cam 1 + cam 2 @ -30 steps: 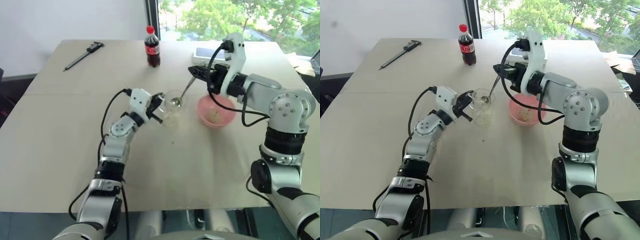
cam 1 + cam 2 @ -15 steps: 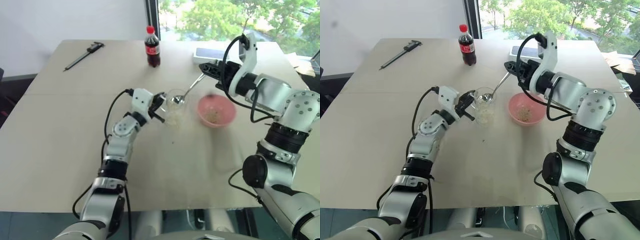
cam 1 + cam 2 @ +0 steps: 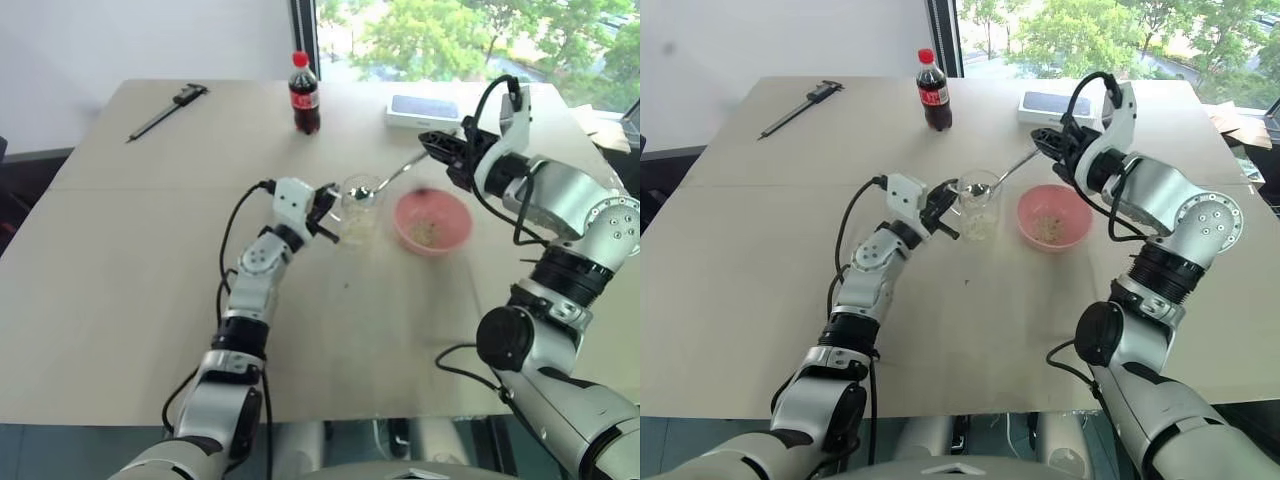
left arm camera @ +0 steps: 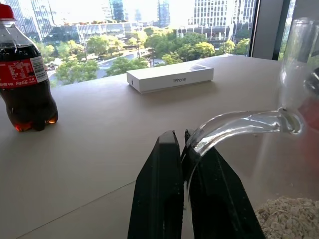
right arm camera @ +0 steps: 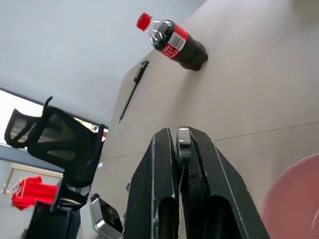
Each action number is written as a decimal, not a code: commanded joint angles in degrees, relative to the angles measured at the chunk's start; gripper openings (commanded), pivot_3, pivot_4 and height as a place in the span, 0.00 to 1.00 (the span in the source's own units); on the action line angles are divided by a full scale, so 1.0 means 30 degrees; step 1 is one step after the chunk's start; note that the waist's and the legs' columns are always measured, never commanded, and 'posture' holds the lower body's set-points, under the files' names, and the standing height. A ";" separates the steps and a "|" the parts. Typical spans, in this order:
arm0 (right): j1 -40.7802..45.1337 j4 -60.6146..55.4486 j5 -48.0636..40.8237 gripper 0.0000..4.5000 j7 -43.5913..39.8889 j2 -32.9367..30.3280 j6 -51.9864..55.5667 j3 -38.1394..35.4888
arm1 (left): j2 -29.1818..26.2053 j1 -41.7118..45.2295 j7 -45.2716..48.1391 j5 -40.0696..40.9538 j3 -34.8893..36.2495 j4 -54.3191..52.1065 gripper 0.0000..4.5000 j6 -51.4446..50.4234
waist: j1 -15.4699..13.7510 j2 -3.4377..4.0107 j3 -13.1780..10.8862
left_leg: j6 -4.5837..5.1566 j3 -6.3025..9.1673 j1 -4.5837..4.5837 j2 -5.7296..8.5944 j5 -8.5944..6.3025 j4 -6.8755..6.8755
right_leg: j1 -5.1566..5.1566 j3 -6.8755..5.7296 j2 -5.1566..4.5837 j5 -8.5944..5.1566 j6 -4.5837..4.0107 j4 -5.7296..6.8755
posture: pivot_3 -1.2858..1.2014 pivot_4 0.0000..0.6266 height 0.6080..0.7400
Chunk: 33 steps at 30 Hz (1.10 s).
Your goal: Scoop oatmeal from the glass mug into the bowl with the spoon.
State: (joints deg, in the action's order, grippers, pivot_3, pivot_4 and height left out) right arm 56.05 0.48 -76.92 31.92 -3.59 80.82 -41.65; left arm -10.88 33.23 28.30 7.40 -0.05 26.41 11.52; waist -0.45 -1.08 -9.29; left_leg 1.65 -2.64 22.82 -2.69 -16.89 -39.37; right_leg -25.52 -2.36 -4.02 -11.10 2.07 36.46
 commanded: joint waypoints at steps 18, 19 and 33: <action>-0.3579 -0.0906 -1.1734 0.00 0.5775 -0.3819 -0.9047 0.5187 | 0.0018 0.0714 -0.0170 0.0020 0.0313 0.0877 0.01 0.1537 | 0.0332 -0.0001 0.0000 | 0.0015 -0.0008 0.0000 -0.0001 -0.0007 0.0000 | 0.0000 0.0020 -0.0002 0.0000 0.0001 -0.0003 | 0.52 0.24 1.00; -0.3694 -0.0972 -1.1887 0.00 0.5748 -0.3975 -0.9382 0.5357 | 0.0018 0.0728 -0.0159 0.0012 0.0302 0.0907 0.01 0.1551 | 0.0335 -0.0001 0.0000 | 0.0015 -0.0008 0.0000 -0.0002 -0.0008 0.0000 | 0.0000 0.0020 -0.0001 0.0000 0.0002 -0.0003 | 0.52 0.24 1.00; -0.4020 -0.2013 -1.2026 0.00 0.4689 -0.4422 -1.1153 0.4977 | -0.0310 0.1203 -0.0081 0.0073 0.0596 0.1905 0.01 0.1664 | 0.0357 -0.0001 0.0000 | 0.0017 -0.0013 -0.0003 -0.0005 -0.0008 0.0000 | -0.0003 0.0026 0.0000 0.0000 0.0002 -0.0005 | 0.52 0.24 1.00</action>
State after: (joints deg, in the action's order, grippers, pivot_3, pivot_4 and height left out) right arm 43.50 -2.86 -110.84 47.30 -16.23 48.39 -25.18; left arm -11.16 35.88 27.99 7.09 0.69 32.18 15.39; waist 0.62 -1.09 -9.29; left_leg 1.70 -2.68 22.81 -2.70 -16.91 -39.37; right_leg -25.53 -2.28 -4.02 -11.10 2.08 36.46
